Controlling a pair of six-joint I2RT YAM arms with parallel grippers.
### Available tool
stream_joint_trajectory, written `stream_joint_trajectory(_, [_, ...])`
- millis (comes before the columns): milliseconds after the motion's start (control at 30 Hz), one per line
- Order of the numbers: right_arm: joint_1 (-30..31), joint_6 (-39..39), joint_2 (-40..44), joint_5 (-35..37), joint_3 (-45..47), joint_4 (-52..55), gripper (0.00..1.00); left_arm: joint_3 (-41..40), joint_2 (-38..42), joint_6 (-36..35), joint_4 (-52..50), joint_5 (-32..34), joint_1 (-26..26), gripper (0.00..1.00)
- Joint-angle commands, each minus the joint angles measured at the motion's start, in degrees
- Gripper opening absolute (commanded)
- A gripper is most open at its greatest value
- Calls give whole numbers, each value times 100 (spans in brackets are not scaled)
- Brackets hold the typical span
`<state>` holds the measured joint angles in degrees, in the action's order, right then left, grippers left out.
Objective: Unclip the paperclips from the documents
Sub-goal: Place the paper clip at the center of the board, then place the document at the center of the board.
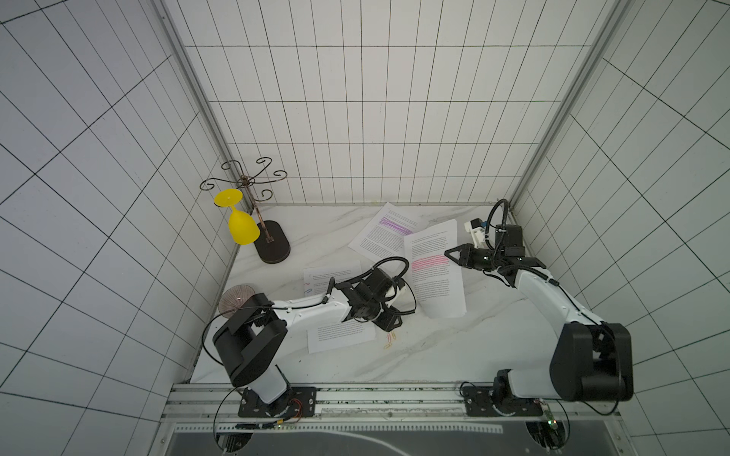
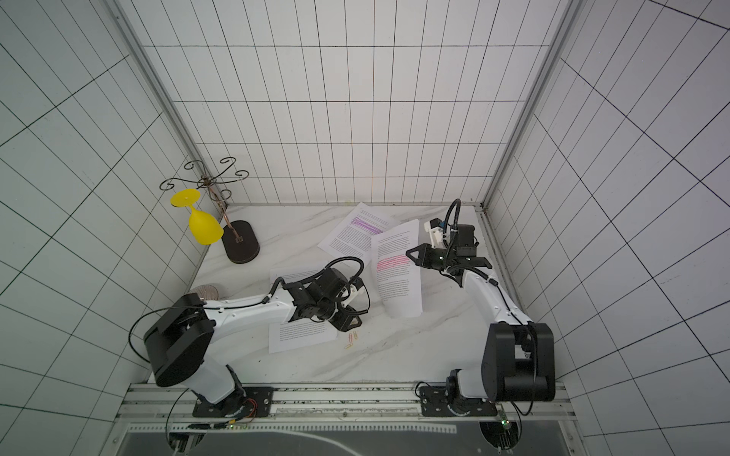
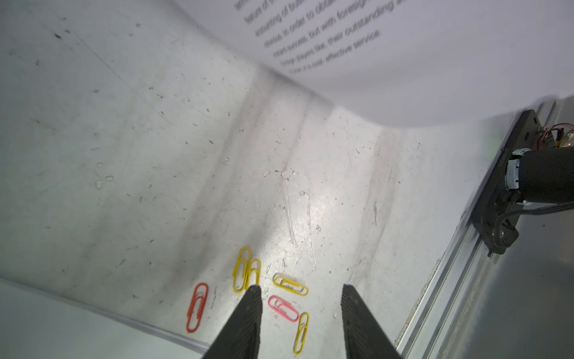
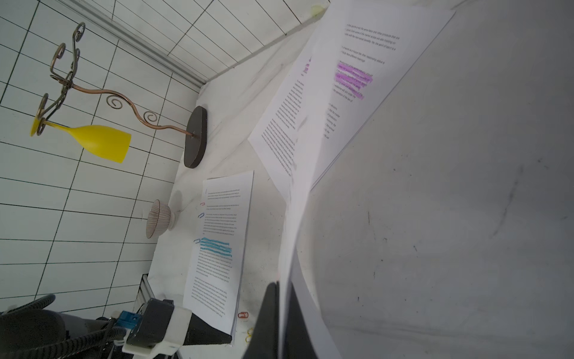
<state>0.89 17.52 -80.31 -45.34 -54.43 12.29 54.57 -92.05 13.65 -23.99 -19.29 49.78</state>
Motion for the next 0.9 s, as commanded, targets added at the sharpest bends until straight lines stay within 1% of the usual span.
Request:
stream_joint_trajectory(0, [51,-31,-104,-277,-777,247,0,164,35,-149,-122,-169,-100,44])
stream_joint_trajectory(33, [52,-12,-177,-327,-777,238,0,155,87,-144,-125,-242,-165,45])
stream_joint_trajectory(100, [39,-44,-301,-209,-756,231,0,138,184,-134,-129,-310,-284,47])
stream_joint_trajectory(167, [7,-209,-420,62,-777,206,0,124,278,-140,-145,-364,-405,47])
stream_joint_trajectory(267, [-149,-248,-652,494,-883,106,0,135,445,-138,-202,-456,-595,48])
stream_joint_trajectory(367, [-218,-544,-919,916,-1062,123,0,10,748,62,-171,-464,-896,47])
stream_joint_trajectory(500, [-280,-802,-1283,1375,-1104,139,0,-229,1178,286,-253,-232,-1561,47])
stream_joint_trajectory(633, [-329,-1032,-1627,1762,-1147,226,0,-289,1496,198,-552,155,-2181,47])
stream_joint_trajectory(667, [-342,-1090,-1686,1887,-1155,253,2,-268,1532,156,-652,260,-2288,47])
stream_joint_trajectory(700, [-351,-1166,-1751,2033,-1173,292,9,-256,1573,138,-767,425,-2407,47])
stream_joint_trajectory(733, [-367,-1229,-1814,2204,-1217,337,18,-237,1606,159,-878,619,-2527,47])
stream_joint_trajectory(767, [-391,-1277,-1867,2353,-1260,371,30,-245,1628,179,-912,748,-2655,46])
stream_joint_trajectory(833, [-435,-1378,-1984,2724,-1433,484,59,-219,1637,237,-947,892,-3018,46])
stream_joint_trajectory(867, [-468,-1379,-2027,2952,-1562,513,68,-156,1601,305,-1051,1040,-3213,47])
